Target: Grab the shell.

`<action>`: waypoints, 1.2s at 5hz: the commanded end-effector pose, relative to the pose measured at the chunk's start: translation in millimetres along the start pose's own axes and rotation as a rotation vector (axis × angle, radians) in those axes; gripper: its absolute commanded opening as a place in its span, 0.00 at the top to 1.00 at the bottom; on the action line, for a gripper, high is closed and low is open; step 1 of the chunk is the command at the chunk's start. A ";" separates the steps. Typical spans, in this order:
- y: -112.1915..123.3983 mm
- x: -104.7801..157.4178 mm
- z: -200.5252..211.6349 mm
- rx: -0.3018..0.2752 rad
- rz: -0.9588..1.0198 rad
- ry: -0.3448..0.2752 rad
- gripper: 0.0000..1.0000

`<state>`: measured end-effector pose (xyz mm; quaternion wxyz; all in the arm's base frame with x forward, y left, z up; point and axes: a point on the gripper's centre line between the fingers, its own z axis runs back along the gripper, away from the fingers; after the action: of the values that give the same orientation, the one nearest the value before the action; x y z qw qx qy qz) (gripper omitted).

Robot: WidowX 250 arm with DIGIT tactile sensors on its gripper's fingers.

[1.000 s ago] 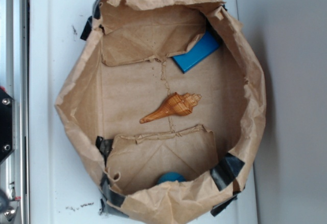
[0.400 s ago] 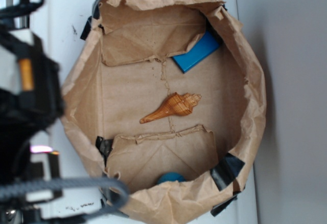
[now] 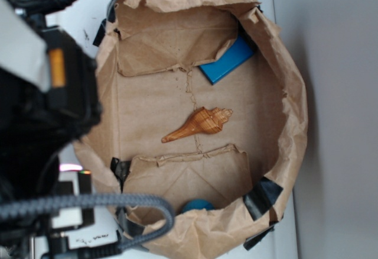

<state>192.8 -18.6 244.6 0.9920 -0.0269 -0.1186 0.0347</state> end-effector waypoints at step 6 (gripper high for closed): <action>36.7 72.2 -211.7 0.008 -0.032 0.017 0.00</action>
<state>301.4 7.1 37.9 0.9964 -0.0238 -0.0807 0.0097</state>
